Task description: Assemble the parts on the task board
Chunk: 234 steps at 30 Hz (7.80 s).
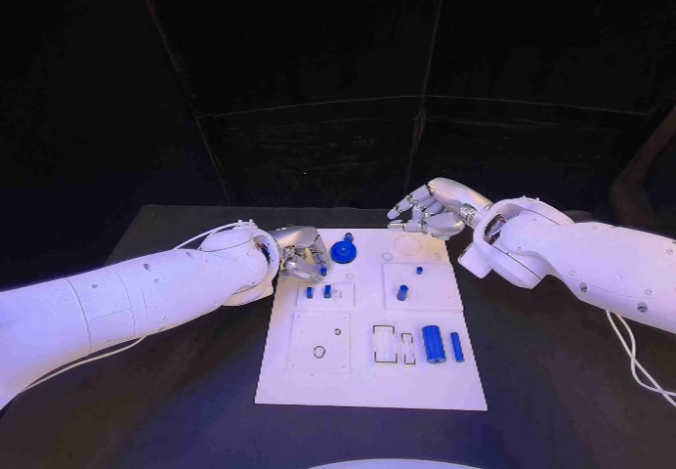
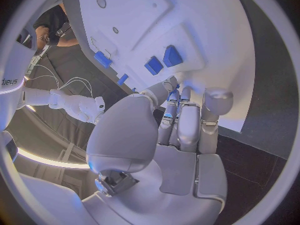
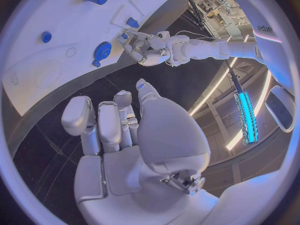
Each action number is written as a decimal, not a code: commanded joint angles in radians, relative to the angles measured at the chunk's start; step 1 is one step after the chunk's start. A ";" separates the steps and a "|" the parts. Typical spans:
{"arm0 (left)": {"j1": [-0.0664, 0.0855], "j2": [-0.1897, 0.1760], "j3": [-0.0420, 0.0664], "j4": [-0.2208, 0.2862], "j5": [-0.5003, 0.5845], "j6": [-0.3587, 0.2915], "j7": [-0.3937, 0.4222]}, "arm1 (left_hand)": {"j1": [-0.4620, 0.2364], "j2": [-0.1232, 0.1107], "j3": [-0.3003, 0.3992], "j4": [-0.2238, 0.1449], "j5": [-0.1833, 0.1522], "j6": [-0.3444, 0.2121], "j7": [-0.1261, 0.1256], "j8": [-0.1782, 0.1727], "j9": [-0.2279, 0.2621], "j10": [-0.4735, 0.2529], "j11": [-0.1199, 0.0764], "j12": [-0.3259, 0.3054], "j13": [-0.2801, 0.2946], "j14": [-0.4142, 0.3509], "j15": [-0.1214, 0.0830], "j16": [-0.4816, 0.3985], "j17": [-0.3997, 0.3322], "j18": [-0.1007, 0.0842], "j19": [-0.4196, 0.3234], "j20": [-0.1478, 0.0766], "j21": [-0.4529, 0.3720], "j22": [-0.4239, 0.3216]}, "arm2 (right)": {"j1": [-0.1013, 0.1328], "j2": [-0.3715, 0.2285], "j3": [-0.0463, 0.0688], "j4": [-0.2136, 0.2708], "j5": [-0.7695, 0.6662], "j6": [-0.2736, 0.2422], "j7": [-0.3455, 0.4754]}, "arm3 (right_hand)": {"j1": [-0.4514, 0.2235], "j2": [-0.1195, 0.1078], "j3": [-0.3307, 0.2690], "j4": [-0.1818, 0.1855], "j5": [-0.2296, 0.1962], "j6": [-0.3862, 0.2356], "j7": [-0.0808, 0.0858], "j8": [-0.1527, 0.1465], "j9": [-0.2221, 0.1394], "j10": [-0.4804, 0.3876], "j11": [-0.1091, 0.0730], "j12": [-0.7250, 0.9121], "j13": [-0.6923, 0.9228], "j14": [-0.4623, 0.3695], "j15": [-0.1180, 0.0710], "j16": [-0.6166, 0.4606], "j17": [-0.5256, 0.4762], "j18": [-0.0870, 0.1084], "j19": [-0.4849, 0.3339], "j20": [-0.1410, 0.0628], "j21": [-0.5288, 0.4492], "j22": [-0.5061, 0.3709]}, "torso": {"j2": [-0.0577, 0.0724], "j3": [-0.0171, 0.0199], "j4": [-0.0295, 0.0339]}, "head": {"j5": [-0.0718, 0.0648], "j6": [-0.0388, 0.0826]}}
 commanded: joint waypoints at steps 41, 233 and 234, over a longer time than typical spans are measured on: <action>0.000 -0.210 0.027 0.195 1.136 -0.028 0.503 | 0.023 0.034 -0.113 0.009 -0.001 -0.007 0.012 0.011 0.015 -0.050 -0.003 0.233 0.083 -0.298 0.004 -0.291 -0.495 0.059 -0.229 0.003 -0.386 -0.352 | -0.085 -0.065 -0.002 0.056 -0.760 -0.001 -0.243 | 0.142 -0.099 0.255 -0.068 -0.134 0.066 0.000 -0.054 -0.013 -0.191 0.027 -0.730 -0.810 0.008 0.000 -0.188 -0.199 0.016 -0.005 0.003 -0.041 -0.044 | 0.001 -0.0013 -0.0003 | -0.074 0.001; 0.000 -0.190 0.027 0.168 1.138 -0.017 0.501 | 0.009 0.043 -0.134 0.008 -0.001 -0.053 0.025 0.008 0.007 -0.113 0.009 0.272 0.087 -0.311 0.015 -0.292 -0.527 0.058 -0.233 0.012 -0.408 -0.369 | -0.236 0.149 -0.008 0.231 -0.811 -0.061 -0.298 | 0.016 -0.150 0.423 -0.193 -0.153 0.033 0.042 -0.079 -0.015 -0.254 0.070 -0.826 -0.915 -0.102 0.050 -0.341 -0.432 0.057 -0.169 0.046 -0.163 -0.233 | -0.003 -0.0040 0.0007 | 0.042 -0.061; 0.000 -0.190 0.027 0.168 1.138 -0.016 0.501 | 0.009 0.043 -0.134 0.008 -0.001 -0.053 0.025 0.008 0.007 -0.113 0.009 0.272 0.087 -0.311 0.015 -0.292 -0.527 0.058 -0.233 0.012 -0.408 -0.369 | -0.236 0.148 -0.008 0.231 -0.809 -0.070 -0.296 | 0.017 -0.149 0.416 -0.194 -0.152 0.029 0.043 -0.078 -0.014 -0.259 0.071 -0.822 -0.914 -0.107 0.051 -0.352 -0.444 0.059 -0.175 0.047 -0.172 -0.243 | -0.003 -0.0040 0.0007 | 0.042 -0.061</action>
